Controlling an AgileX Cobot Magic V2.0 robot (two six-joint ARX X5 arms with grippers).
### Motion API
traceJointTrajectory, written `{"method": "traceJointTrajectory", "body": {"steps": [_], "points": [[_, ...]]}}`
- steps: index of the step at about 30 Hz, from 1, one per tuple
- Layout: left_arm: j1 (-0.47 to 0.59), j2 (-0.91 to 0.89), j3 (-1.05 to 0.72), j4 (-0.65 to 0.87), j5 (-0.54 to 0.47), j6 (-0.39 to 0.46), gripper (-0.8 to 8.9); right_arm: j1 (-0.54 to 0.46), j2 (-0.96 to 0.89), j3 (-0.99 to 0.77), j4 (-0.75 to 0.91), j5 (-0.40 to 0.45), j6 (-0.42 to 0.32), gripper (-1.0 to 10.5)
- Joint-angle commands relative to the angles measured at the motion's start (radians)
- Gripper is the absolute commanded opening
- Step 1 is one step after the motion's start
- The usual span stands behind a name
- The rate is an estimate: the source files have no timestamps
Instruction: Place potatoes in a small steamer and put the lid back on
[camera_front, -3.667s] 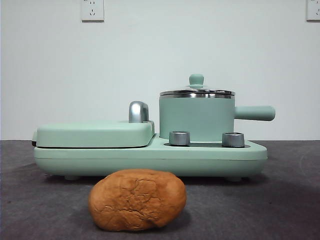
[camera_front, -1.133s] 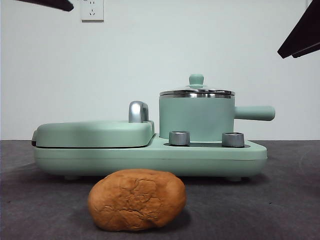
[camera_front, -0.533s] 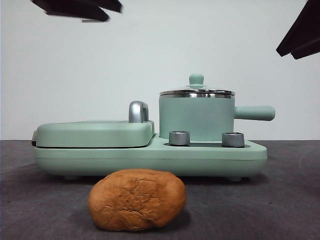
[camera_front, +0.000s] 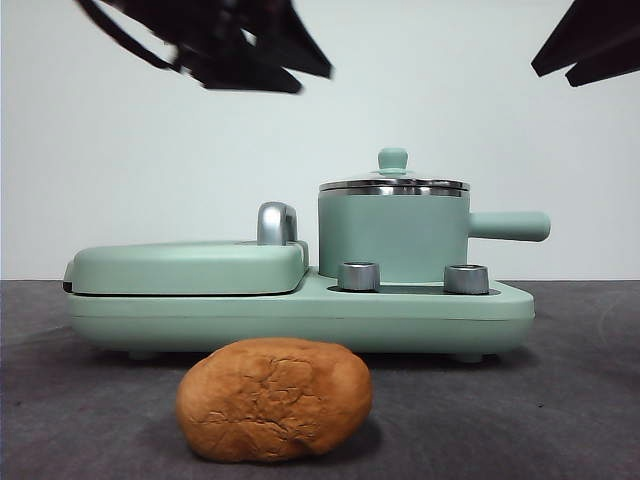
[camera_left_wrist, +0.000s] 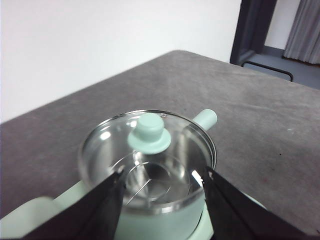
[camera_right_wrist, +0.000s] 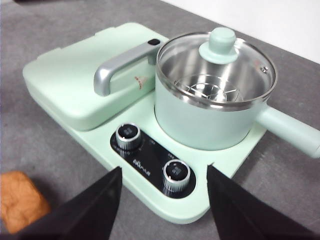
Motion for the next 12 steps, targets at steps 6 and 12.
{"method": "traceJointTrajectory", "body": {"steps": [6,12], "points": [[-0.05,0.245,0.24,0.01,-0.002,-0.012,2.47,0.005,0.006,0.016,0.015,-0.001,0.057,2.7],[-0.064,0.374,0.376,0.011,-0.005,-0.008,2.47,0.005,0.006,0.016,0.015,-0.001,0.056,2.7]]}}
